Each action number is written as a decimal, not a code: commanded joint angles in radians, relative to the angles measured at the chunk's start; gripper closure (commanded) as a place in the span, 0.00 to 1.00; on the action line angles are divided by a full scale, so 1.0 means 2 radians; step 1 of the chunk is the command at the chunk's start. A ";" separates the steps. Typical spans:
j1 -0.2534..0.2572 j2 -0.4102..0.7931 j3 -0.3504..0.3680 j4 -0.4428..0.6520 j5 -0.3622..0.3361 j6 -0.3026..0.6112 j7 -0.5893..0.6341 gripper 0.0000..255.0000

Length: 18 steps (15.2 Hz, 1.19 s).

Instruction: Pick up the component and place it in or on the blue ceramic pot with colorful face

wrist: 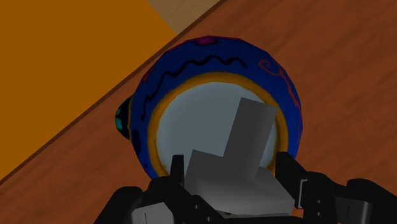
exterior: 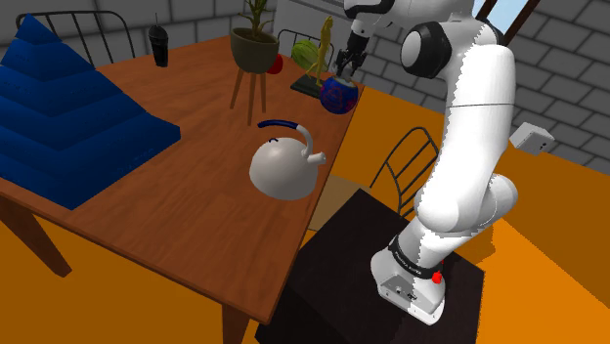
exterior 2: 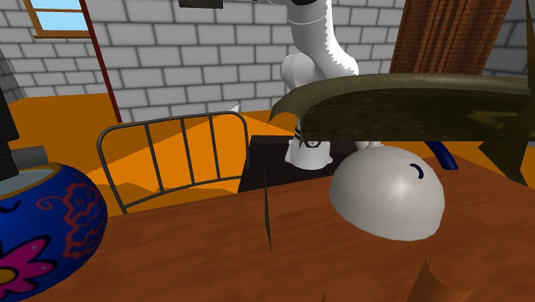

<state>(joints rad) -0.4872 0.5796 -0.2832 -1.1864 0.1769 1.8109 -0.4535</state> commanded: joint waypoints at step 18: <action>-0.008 0.003 -0.001 0.069 0.000 -0.065 0.004 0.00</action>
<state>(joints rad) -0.5020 0.5847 -0.2848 -1.0503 0.1760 1.6822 -0.4459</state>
